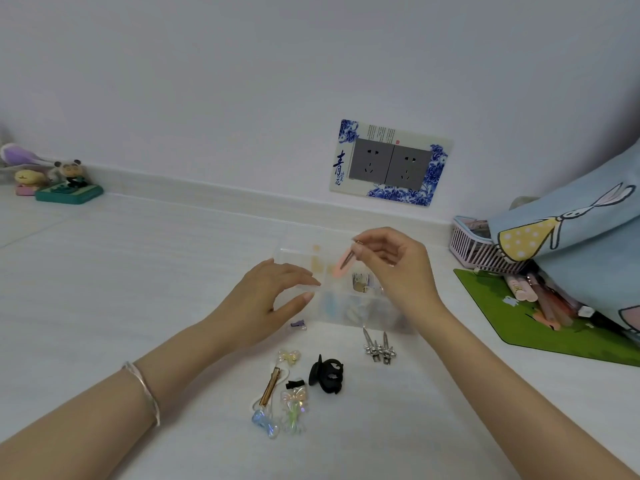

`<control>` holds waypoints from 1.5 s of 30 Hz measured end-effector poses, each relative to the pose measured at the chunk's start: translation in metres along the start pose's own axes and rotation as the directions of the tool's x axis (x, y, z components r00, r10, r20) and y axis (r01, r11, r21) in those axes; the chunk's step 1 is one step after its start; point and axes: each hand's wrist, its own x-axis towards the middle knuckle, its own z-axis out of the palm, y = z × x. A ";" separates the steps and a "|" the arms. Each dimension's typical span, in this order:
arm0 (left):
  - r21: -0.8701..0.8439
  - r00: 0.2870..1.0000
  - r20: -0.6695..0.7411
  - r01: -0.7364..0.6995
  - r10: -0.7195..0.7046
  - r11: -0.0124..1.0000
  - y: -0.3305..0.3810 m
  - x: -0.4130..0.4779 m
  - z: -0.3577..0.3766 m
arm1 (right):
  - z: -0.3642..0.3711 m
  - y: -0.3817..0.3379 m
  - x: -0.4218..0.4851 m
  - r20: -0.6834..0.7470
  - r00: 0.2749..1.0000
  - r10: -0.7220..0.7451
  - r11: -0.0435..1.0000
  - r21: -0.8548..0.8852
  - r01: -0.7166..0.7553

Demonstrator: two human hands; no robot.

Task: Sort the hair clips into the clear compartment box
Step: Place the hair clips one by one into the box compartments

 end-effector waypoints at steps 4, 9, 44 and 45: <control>0.007 1.000 -0.014 -0.003 0.003 1.000 0.002 -0.002 0.000 | 0.006 0.007 0.010 0.246 0.961 0.129 0.951 -0.305 -0.050; 0.021 1.000 -0.025 -0.007 0.007 1.000 0.002 -0.004 -0.001 | -0.004 0.003 -0.006 0.244 0.969 0.035 0.870 -0.485 0.091; 0.024 0.999 -0.047 -0.011 0.012 1.000 0.011 -0.006 0.000 | -0.028 0.039 -0.093 0.218 0.924 0.314 0.939 -0.214 -0.269; 0.022 0.999 -0.047 -0.011 0.012 1.000 0.011 -0.006 0.000 | -0.029 0.037 -0.094 0.214 0.929 0.302 0.943 -0.208 -0.259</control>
